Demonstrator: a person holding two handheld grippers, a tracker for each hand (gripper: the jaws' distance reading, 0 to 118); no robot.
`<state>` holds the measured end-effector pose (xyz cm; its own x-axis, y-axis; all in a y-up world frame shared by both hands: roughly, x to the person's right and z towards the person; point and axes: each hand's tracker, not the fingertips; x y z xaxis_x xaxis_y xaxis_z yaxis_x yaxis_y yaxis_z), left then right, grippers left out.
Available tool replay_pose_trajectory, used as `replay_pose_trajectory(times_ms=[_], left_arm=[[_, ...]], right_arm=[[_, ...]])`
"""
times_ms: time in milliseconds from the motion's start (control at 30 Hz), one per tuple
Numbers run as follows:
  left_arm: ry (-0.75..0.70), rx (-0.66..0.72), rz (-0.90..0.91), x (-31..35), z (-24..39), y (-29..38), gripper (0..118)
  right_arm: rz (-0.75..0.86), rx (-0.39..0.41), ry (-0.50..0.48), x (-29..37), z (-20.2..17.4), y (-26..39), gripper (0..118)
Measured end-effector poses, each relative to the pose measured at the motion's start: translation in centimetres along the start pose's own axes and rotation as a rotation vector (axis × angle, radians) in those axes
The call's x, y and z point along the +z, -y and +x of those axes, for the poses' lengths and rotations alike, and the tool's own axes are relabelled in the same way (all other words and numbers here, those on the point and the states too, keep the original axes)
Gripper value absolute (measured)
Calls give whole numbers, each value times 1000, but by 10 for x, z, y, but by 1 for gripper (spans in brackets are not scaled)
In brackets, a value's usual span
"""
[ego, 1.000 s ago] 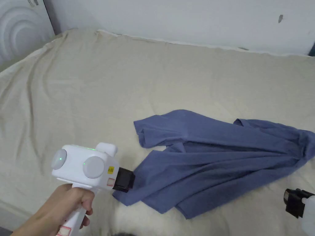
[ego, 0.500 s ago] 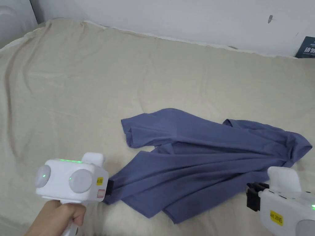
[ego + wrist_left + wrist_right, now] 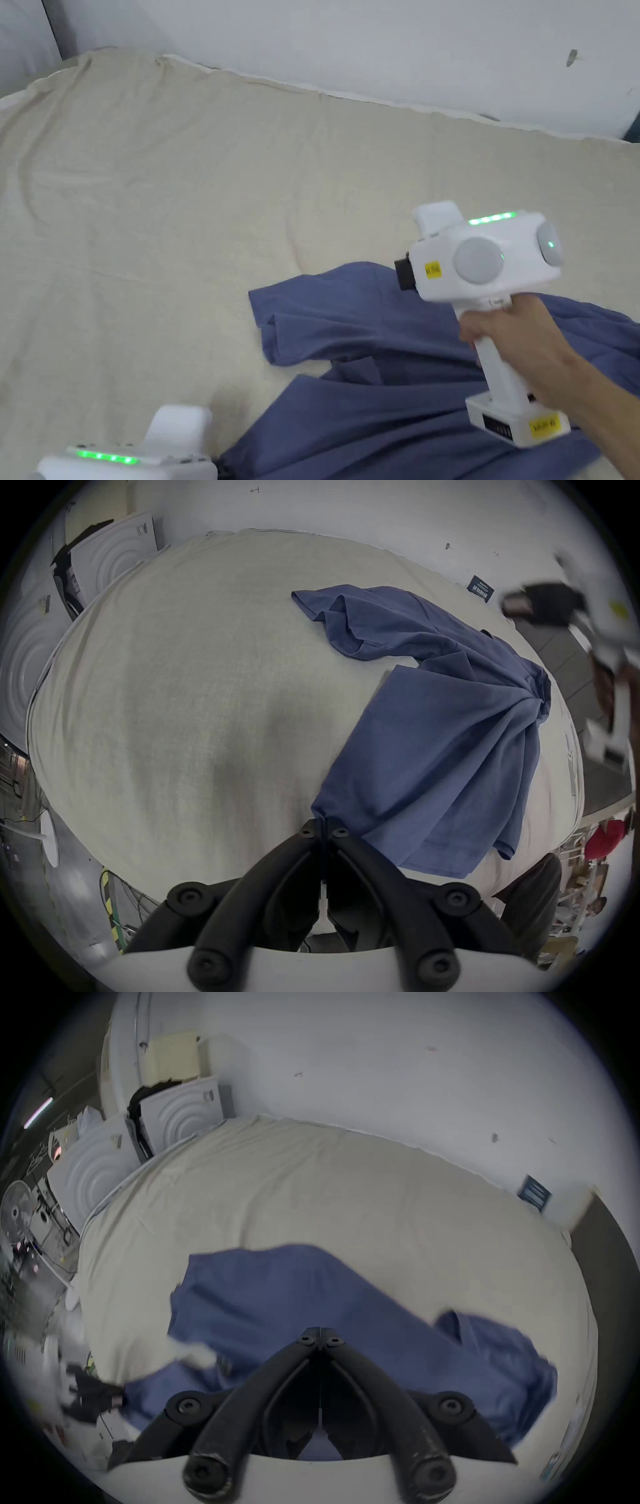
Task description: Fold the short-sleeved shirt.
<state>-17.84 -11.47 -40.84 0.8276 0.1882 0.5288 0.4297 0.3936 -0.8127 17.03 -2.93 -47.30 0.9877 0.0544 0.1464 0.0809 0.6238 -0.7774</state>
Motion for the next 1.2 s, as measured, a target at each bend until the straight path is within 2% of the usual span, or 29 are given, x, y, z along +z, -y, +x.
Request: replay_pose_trajectory(times_ms=[100,133,167,200,233,300,367,433,567,633,667,700,733,767,800,833,933,1000,1100,1200], left_arm=[[22,3,-2,1,-4,-1,0],[27,-2,-3,1,-4,-1,0],[33,-5,-2,0,-5,-1,0],[35,-5,-2,0,-7,-1,0],[39,-8,-2,-1,-7,-1,0],[43,-15,-3,-1,-7,-1,0],[49,-24,-1,-2,-9,-2,0],[53,-27,0,-3,-9,-2,0],[64,-24,-5,-4,-12,-3,0],[65,-29,-6,-5,-12,-4,0],[61,-31,-7,-5,-12,-4,0],[59,-30,-8,-5,-11,-4,0],[53,-30,-9,-4,-10,-4,0],[47,-30,-11,-2,-8,-4,0],[40,-33,-13,-1,-7,-4,0],[28,-35,-16,1,-5,-4,0],[11,-41,-16,12,2,-5,0],[-5,-38,3,26,7,-7,0],[-30,-47,66,53,17,-17,0],[-95,-84,174,91,34,-31,0]], right_arm=[[-33,99,65,-41,-1,-37,0],[-37,117,78,-53,0,-48,12],[-44,112,71,-64,1,-57,48],[-79,105,39,-73,4,-65,104],[-120,80,3,-82,5,-68,118],[-198,95,-30,-97,6,-71,118],[-247,162,25,-112,2,-68,118],[-262,188,57,-120,3,-63,118],[-282,143,34,-128,2,-55,114],[-300,116,1,-132,3,-53,88],[-307,71,-55,-130,4,-52,77],[-304,43,-81,-126,4,-54,59],[-288,36,-74,-118,1,-55,33],[-263,63,-34,-114,-4,-55,0],[-226,106,37,-104,-8,-56,0],[-245,122,-8,-95,-8,-54,0],[-182,113,2,-54,-4,-56,0],[-128,77,10,-13,8,-57,0],[-58,60,46,55,35,-60,0],[23,27,119,130,83,-56,0]])
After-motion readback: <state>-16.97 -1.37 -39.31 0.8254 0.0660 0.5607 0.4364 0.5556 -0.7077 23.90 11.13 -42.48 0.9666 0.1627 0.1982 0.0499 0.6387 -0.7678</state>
